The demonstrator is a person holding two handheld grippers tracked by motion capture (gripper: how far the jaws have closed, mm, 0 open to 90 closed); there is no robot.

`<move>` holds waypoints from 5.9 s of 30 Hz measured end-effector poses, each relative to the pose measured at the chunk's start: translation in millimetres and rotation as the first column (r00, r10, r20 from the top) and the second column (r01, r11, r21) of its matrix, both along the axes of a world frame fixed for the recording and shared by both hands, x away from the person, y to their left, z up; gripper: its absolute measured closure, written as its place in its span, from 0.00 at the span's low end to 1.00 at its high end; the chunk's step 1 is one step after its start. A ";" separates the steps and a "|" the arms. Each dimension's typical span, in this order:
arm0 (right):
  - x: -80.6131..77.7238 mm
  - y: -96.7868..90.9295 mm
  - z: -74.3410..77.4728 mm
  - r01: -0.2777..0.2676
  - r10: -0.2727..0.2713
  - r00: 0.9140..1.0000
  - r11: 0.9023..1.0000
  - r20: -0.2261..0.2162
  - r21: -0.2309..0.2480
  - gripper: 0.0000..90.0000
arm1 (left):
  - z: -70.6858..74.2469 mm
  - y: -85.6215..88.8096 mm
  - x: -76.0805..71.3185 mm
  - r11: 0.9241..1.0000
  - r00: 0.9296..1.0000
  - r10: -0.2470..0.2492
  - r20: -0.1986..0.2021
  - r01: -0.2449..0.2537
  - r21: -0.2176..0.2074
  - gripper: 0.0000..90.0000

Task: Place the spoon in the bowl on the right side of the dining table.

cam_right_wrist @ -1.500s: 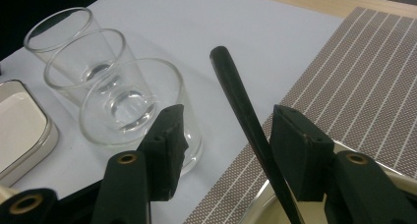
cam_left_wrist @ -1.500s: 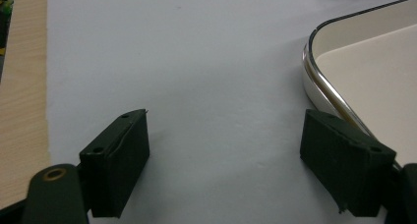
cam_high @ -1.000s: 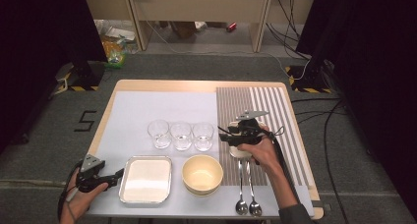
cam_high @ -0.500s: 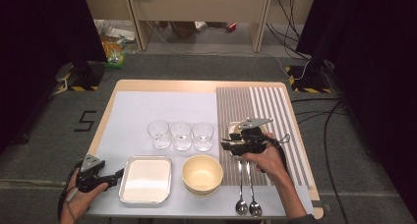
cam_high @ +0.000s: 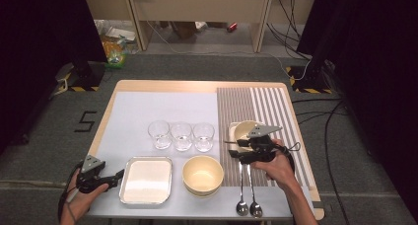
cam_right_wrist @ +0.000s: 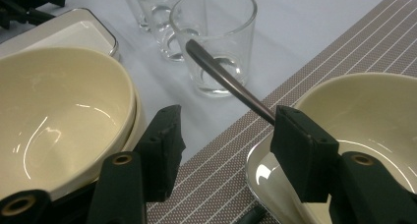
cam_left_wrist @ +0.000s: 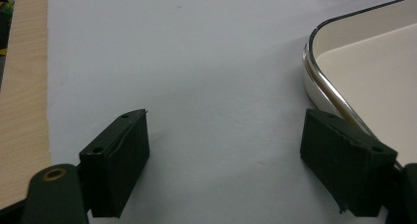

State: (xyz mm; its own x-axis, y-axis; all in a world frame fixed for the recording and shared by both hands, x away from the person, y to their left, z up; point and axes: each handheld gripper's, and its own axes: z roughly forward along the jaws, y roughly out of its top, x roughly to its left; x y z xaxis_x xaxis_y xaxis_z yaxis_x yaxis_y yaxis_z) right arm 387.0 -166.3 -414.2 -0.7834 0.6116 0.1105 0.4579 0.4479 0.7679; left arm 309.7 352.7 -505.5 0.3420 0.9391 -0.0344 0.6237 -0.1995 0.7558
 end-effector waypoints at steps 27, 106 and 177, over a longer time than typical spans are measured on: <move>-9.6 23.7 8.4 -0.099 0.099 0.995 0.995 0.028 -0.008 0.56 | 0.0 0.1 -0.1 1.000 1.000 0.000 0.001 0.000 0.002 0.20; -42.4 -117.8 -6.5 0.310 -0.309 0.951 0.950 0.023 -0.044 0.41 | -0.5 -1.5 0.0 1.000 1.000 0.006 0.007 -0.006 0.011 0.19; -71.9 -155.8 -41.8 0.379 -0.390 0.918 0.917 -0.074 -0.124 0.43 | -1.0 -1.7 0.3 1.000 1.000 0.009 0.012 -0.009 0.009 0.19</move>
State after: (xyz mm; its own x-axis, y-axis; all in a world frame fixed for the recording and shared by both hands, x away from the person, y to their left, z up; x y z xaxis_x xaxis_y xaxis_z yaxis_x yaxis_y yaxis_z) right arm 315.1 -322.1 -456.0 -0.4742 0.8756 0.0915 0.6794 0.2979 0.6706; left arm 309.9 351.0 -506.5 0.3339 0.9424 -0.0220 0.6160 -0.2005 0.7618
